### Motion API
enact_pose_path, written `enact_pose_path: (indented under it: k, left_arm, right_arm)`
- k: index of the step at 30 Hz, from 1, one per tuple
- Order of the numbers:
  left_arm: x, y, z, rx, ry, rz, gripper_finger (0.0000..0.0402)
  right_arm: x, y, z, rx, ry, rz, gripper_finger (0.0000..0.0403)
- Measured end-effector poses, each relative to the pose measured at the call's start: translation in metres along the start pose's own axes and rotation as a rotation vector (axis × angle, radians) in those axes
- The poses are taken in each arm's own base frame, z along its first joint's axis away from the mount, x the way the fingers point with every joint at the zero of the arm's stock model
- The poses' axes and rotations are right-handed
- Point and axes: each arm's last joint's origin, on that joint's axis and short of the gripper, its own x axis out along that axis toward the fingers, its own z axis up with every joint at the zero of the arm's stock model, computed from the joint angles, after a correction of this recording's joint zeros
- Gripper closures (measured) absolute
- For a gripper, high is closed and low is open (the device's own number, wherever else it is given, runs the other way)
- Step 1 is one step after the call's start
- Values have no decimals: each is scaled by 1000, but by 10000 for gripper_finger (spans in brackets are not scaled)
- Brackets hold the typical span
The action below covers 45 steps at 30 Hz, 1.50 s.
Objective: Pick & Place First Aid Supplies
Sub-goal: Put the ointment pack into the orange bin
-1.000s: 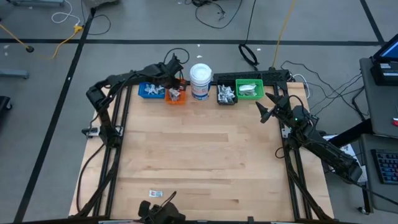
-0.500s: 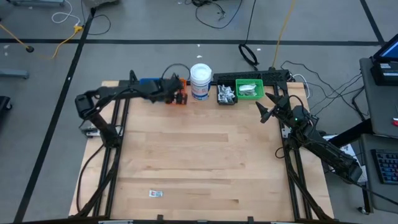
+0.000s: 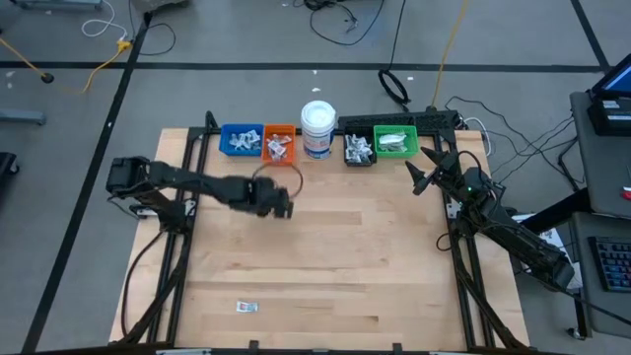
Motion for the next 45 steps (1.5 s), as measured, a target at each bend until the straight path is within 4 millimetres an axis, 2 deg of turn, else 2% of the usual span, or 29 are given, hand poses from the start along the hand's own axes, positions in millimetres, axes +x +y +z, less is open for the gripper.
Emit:
enact_pose_path:
  k: [5,10,15,22,28,32,40,45]
  left_arm:
    - [-11,-10,-50,175,64,-54,117]
    - [-27,-10,-105,388,114,-108,117]
    - [-44,1,-155,580,160,-161,117]
    - [-66,26,-210,999,201,-246,117]
    - [-76,42,-236,1259,222,-311,117]
    - [-67,46,-246,1358,228,-283,117]
    - [-47,39,-262,1351,267,-313,117]
    - [-43,38,-263,1308,287,-298,118]
  right_arm:
    - [0,0,0,0,0,0,50]
    - [0,0,0,0,0,0,50]
    - [0,0,0,0,0,0,50]
    - [0,0,0,0,0,0,50]
    - [0,0,0,0,0,0,50]
    - [0,0,0,0,0,-1,50]
    - [0,0,0,0,-1,0,50]
    - [0,0,0,0,0,0,50]
